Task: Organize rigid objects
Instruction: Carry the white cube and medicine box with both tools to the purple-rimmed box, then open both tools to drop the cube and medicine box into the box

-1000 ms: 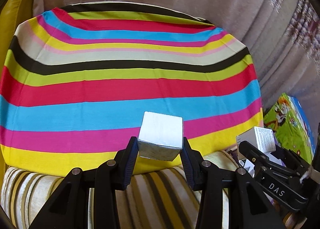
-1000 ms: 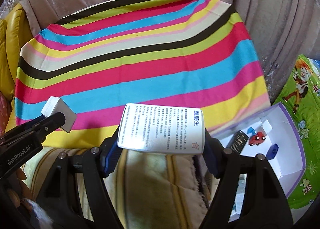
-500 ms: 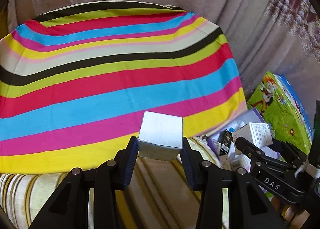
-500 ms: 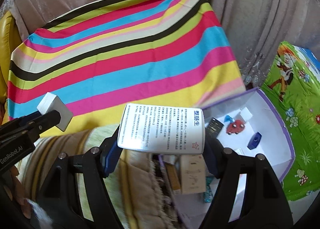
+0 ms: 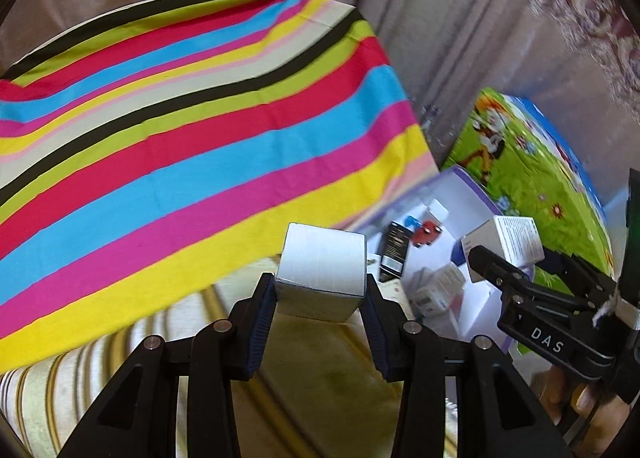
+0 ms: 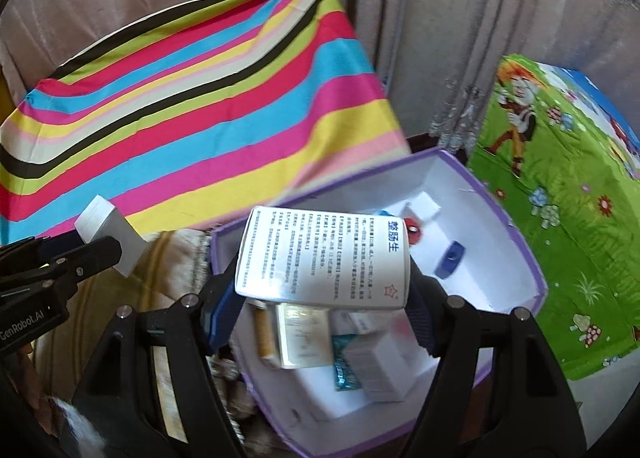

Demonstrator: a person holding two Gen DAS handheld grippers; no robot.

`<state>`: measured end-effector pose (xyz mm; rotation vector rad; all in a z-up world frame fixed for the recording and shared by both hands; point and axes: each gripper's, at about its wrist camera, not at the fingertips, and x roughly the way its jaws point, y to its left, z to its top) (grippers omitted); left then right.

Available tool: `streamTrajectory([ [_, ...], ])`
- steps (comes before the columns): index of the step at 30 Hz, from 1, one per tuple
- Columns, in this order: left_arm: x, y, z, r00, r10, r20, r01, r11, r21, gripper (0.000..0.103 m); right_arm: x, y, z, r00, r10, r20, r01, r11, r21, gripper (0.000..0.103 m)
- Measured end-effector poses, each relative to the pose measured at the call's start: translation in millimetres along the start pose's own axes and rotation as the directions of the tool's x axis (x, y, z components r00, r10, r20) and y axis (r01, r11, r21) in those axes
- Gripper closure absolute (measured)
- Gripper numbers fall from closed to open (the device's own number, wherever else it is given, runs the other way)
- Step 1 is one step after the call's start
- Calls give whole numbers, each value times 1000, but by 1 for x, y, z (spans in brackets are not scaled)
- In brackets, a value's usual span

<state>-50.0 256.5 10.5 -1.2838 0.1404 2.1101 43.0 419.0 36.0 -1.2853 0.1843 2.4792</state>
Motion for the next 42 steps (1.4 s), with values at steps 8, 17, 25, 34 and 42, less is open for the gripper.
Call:
streamTrajectory([
  [8, 19, -39, 0, 998, -26, -50, 30, 996, 82, 60, 0, -37, -8, 999, -49, -12, 50, 998, 44, 29],
  [17, 36, -68, 1, 994, -47, -102, 59, 991, 117, 60, 1, -70, -15, 995, -101, -24, 103, 991, 87, 29],
  [25, 48, -86, 3, 991, -50, -125, 67, 989, 135, 60, 1, -87, -17, 991, -132, -21, 133, 985, 111, 29],
  [34, 58, -102, 4, 989, -45, -140, 67, 985, 158, 60, 2, -103, -21, 989, -147, -20, 149, 979, 140, 29],
  [42, 65, -107, 2, 984, -57, -171, 83, 985, 148, 43, 6, -115, -23, 990, -135, -32, 138, 975, 175, 23],
])
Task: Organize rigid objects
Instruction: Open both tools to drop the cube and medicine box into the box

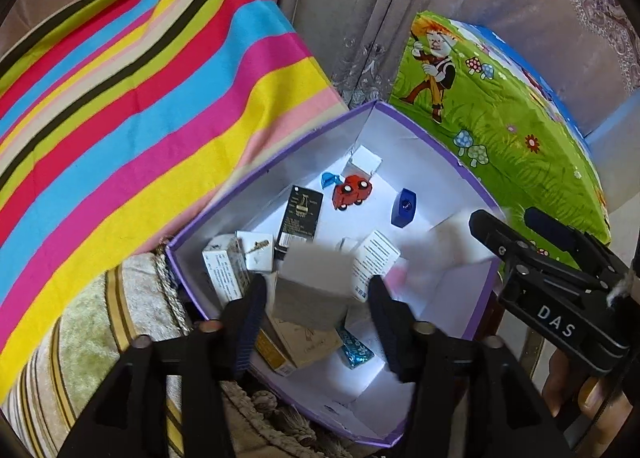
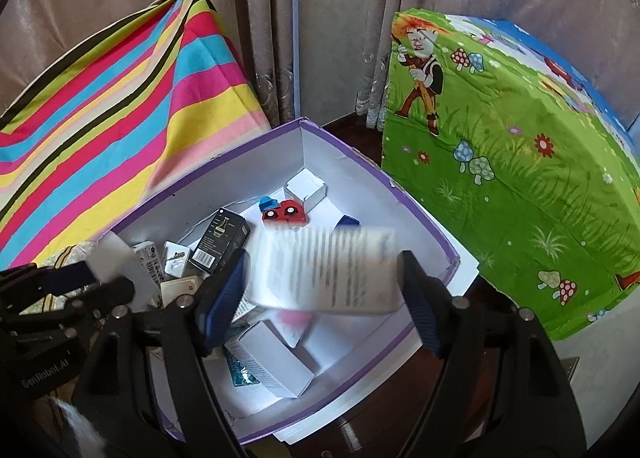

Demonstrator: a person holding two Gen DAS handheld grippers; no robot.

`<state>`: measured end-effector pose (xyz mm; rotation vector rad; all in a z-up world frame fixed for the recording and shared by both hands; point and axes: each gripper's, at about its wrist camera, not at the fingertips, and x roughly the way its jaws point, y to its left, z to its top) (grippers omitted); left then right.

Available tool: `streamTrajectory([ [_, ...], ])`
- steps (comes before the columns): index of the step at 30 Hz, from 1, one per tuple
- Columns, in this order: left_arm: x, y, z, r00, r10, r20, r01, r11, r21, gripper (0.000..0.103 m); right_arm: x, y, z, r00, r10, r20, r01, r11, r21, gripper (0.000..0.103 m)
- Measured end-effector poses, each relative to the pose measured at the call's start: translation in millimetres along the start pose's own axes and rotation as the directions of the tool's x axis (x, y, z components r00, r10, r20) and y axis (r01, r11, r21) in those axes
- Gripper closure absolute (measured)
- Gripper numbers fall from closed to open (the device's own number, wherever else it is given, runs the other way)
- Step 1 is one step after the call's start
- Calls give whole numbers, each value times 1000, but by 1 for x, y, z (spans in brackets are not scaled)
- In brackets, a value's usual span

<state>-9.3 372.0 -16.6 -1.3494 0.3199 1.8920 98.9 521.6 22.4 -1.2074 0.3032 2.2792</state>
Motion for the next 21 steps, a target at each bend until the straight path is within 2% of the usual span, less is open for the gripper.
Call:
streamTrajectory([
  [8, -8, 18, -18, 999, -26, -32, 24, 996, -82, 29, -5, 3, -3, 1000, 3, -4, -3, 1000, -9, 19],
  [11, -12, 24, -27, 998, -48, -44, 43, 993, -113, 19, -9, 3, -6, 1000, 1, -7, -1, 1000, -14, 19],
  [17, -30, 27, -47, 994, -109, 16, 111, 982, -150, 15, -16, 3, -15, 1000, -1, -17, 1, 1000, -24, 19],
  [21, -26, 30, -47, 991, -133, 5, 132, 978, -164, 13, -18, 5, -22, 1000, -9, -27, 8, 999, -38, 19],
])
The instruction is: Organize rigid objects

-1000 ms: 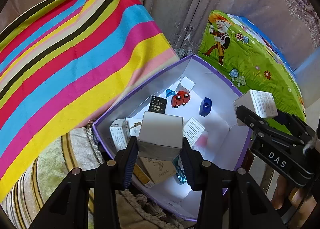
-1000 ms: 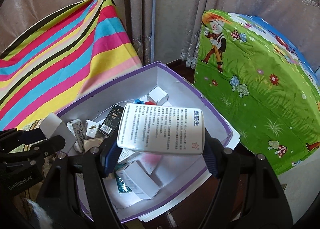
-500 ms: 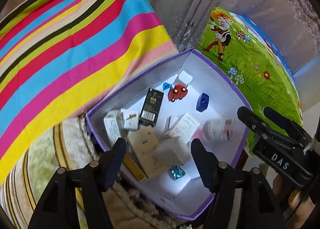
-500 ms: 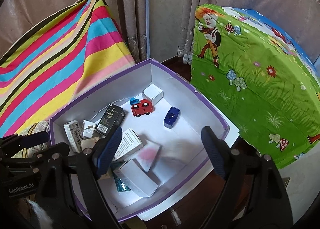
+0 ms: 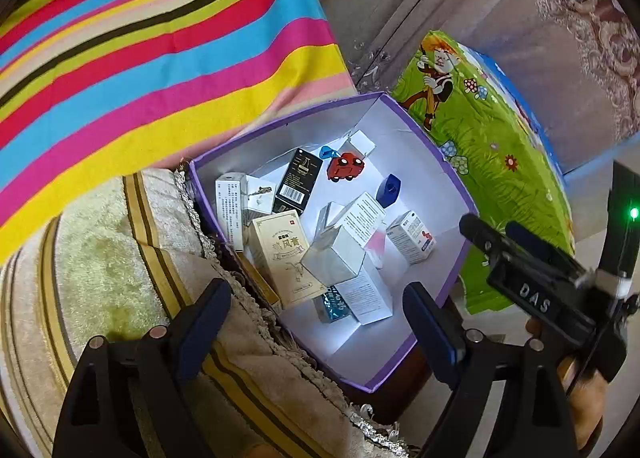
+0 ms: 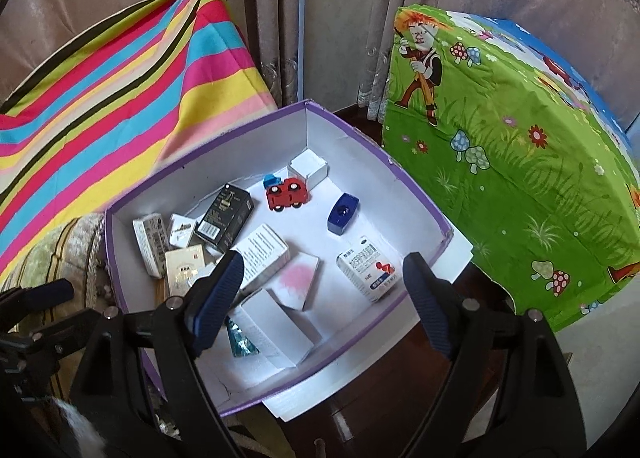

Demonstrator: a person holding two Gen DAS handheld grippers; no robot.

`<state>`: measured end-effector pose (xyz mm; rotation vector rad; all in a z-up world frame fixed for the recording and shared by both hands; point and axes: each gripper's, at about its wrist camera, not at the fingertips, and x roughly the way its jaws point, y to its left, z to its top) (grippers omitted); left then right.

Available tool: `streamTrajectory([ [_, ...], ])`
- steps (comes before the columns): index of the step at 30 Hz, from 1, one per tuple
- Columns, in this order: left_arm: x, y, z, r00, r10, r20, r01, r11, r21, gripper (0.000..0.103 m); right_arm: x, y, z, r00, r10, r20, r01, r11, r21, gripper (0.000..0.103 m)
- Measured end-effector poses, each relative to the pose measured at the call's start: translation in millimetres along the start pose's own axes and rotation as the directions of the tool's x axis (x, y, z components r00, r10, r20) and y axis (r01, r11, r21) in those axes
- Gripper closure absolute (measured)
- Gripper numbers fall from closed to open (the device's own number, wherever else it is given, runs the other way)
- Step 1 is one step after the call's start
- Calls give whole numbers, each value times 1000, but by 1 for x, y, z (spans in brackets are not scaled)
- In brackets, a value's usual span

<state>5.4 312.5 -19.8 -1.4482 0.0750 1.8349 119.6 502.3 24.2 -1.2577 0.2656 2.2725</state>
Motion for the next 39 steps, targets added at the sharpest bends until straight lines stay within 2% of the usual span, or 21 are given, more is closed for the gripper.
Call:
streamTrajectory([
  [8, 6, -3, 0, 1000, 1, -30, 0, 1000, 25, 11, -1, 2, -1, 1000, -5, -4, 5, 1000, -6, 19],
  [12, 7, -3, 1, 999, -18, -32, 20, 999, 34, 5, 1, 4, -2, 1000, -1, -10, 1, 1000, -12, 19],
  [39, 10, -4, 2, 999, -8, -31, 9, 999, 42, 3, 2, 6, -3, 1000, 10, -18, -10, 1000, -8, 19],
])
